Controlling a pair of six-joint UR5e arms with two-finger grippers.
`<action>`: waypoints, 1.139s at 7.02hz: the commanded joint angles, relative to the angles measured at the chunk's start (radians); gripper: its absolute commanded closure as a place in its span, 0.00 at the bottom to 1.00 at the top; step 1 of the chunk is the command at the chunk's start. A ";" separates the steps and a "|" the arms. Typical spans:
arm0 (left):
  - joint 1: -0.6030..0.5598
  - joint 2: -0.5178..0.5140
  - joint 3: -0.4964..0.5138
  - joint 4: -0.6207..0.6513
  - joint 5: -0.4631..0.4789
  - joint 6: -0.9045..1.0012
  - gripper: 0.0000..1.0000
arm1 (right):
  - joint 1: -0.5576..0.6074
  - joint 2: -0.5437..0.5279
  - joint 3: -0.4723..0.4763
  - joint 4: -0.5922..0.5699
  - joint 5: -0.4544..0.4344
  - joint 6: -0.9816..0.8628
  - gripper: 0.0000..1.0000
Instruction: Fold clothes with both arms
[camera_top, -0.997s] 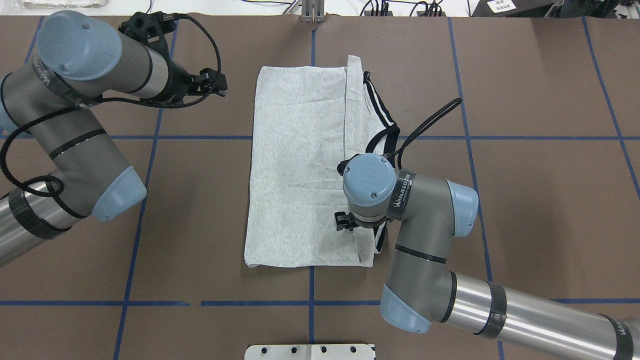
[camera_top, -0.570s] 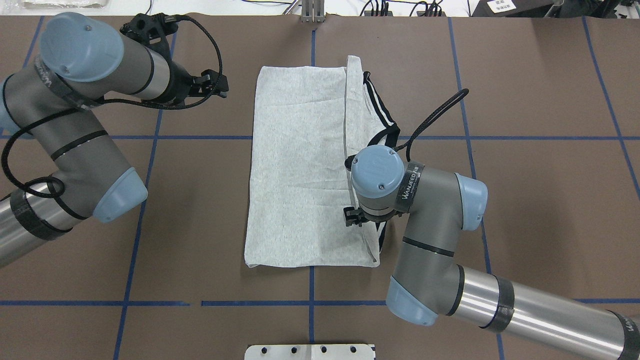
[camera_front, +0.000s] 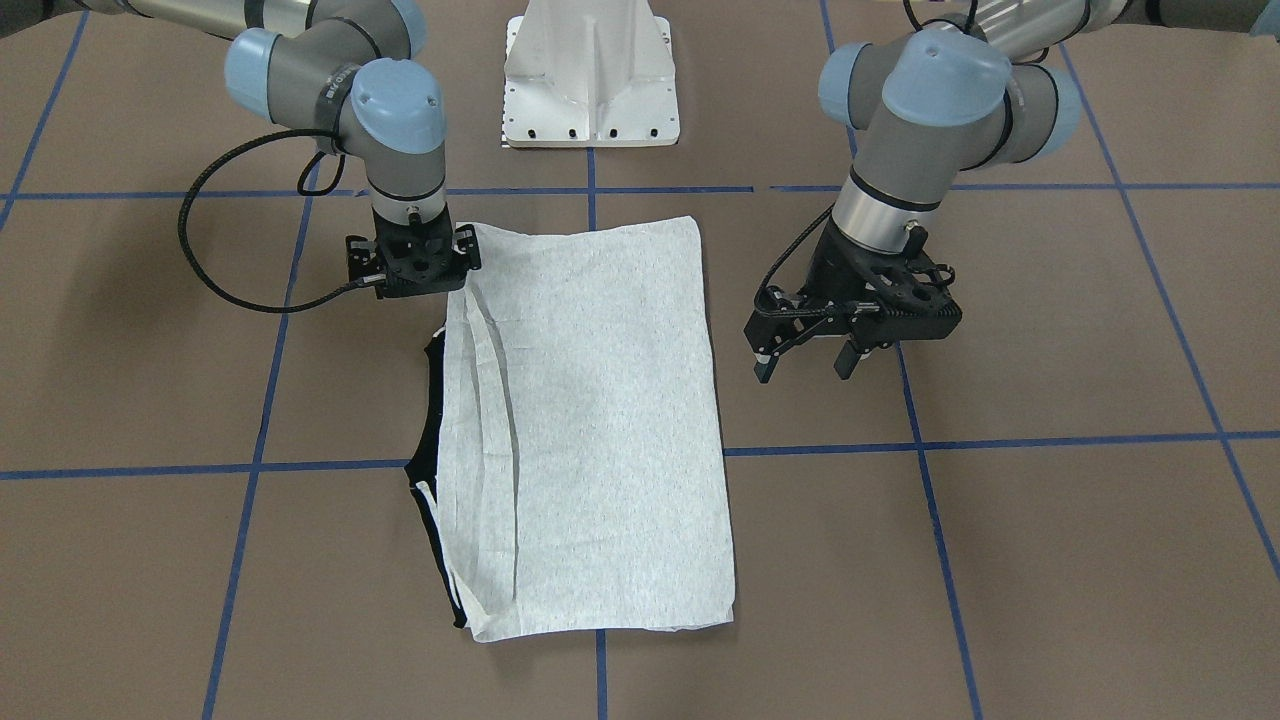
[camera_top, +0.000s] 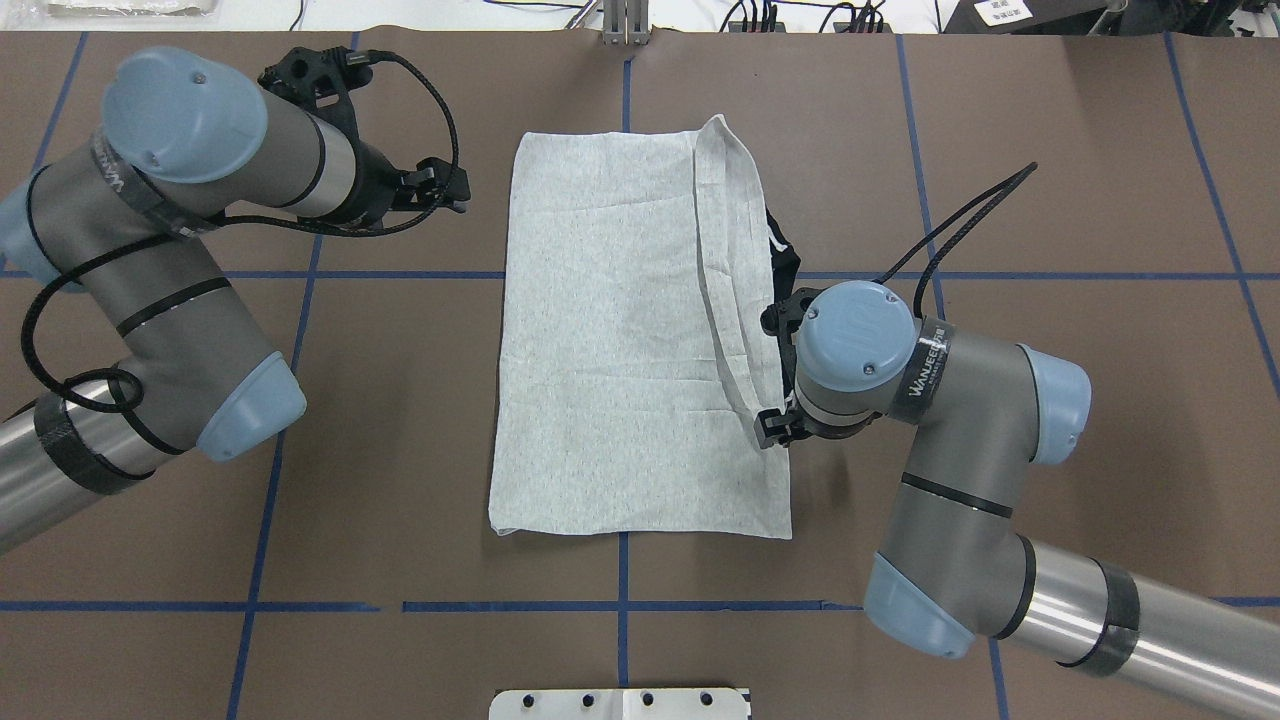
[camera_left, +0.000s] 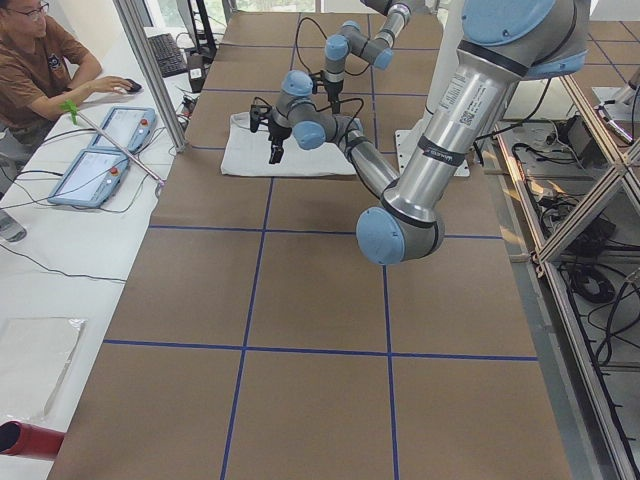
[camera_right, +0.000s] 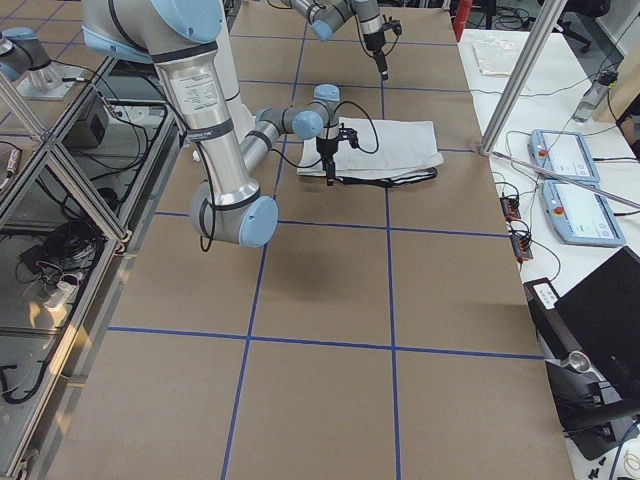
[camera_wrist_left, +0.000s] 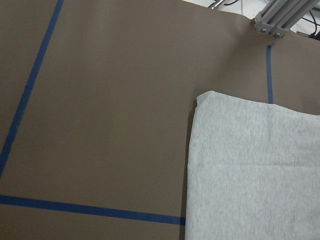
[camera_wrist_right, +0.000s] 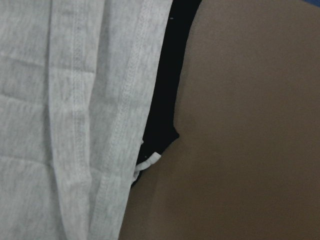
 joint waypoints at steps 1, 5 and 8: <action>0.001 -0.006 0.000 0.002 0.000 0.001 0.00 | 0.026 0.011 0.014 0.011 -0.004 -0.002 0.00; 0.002 -0.006 0.006 0.002 0.000 0.012 0.00 | 0.049 0.259 -0.260 0.028 -0.016 -0.015 0.00; 0.004 -0.004 0.012 -0.001 0.000 0.013 0.00 | 0.051 0.281 -0.385 0.153 -0.039 -0.024 0.00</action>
